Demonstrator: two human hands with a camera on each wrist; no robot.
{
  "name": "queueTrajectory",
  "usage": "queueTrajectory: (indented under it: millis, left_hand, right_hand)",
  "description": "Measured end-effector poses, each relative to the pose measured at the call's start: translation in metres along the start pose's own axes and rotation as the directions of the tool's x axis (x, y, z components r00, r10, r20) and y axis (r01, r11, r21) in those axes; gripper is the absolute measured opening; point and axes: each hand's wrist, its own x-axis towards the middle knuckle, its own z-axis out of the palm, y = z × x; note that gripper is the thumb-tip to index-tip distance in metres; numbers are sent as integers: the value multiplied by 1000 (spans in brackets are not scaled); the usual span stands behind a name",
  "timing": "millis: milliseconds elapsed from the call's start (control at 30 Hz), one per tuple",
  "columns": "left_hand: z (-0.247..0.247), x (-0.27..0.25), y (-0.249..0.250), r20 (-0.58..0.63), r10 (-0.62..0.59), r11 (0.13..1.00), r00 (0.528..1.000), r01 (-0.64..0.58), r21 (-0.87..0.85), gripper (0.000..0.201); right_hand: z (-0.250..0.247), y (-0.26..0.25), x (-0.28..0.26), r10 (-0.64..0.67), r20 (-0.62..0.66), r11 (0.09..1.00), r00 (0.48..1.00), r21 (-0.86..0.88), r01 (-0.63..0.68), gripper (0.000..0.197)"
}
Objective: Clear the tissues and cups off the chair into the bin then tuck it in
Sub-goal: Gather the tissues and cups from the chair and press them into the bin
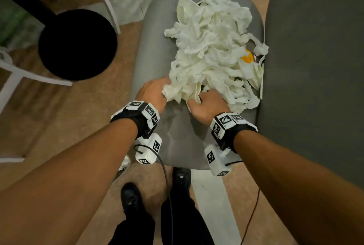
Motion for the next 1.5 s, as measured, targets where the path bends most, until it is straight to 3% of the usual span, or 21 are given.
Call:
queueTrajectory:
  millis: [33, 167, 267, 500, 667, 800, 867, 1000, 1100, 1200, 1333, 1500]
  left_hand:
    - [-2, -2, 2, 6, -33, 999, 999, 33, 25, 12]
    - [-10, -14, 2, -21, -166, 979, 986, 163, -123, 44]
    - [-20, -25, -7, 2, -198, 953, 980, 193, -232, 66]
    - [-42, -46, -43, 31, -214, 944, 976, 214, -252, 15]
    - [-55, -68, -70, 34, -187, 928, 982, 188, -321, 43]
    - [-63, -78, -79, 10, -169, 929, 985, 163, -333, 20]
    - [-65, -86, -84, 30, -184, 921, 982, 183, -343, 31]
    - [-71, -102, -99, 108, -160, 934, 981, 186, -304, 18]
    - [-68, -111, -123, 97, -226, 928, 969, 244, -282, 5]
    - [-66, -125, -151, 84, -300, 893, 950, 311, -327, 13]
    - [-70, -149, -190, 106, -368, 885, 924, 383, -265, 22]
    - [-39, -180, -254, 135, -513, 774, 848, 524, -356, 26]
  right_hand:
    - [-4, -3, -2, -2, -17, 1000, 1000, -5, 2, 45]
    - [-14, -16, -13, 6, -47, 1000, 999, -12, -6, 45]
    - [-16, -29, -22, 13, -101, 999, 995, -36, -17, 44]
    - [0, -63, -39, 3, -193, 998, 981, -59, -14, 31]
    - [11, -84, -49, -83, -272, 984, 959, -176, 35, 27]
    - [16, -103, -56, -144, -341, 968, 929, -243, 62, 17]
    - [22, -112, -60, -159, -343, 966, 926, -249, 73, 20]
    - [39, -131, -69, -179, -294, 973, 939, -191, 126, 22]
    - [58, -146, -73, -214, -246, 974, 945, -127, 188, 20]
    - [92, -165, -73, -218, -180, 975, 959, 7, 223, 22]
    - [160, -187, -70, -231, 39, 973, 972, 12, 230, 26]
    - [245, -186, -69, -175, 291, 976, 940, -70, 204, 28]
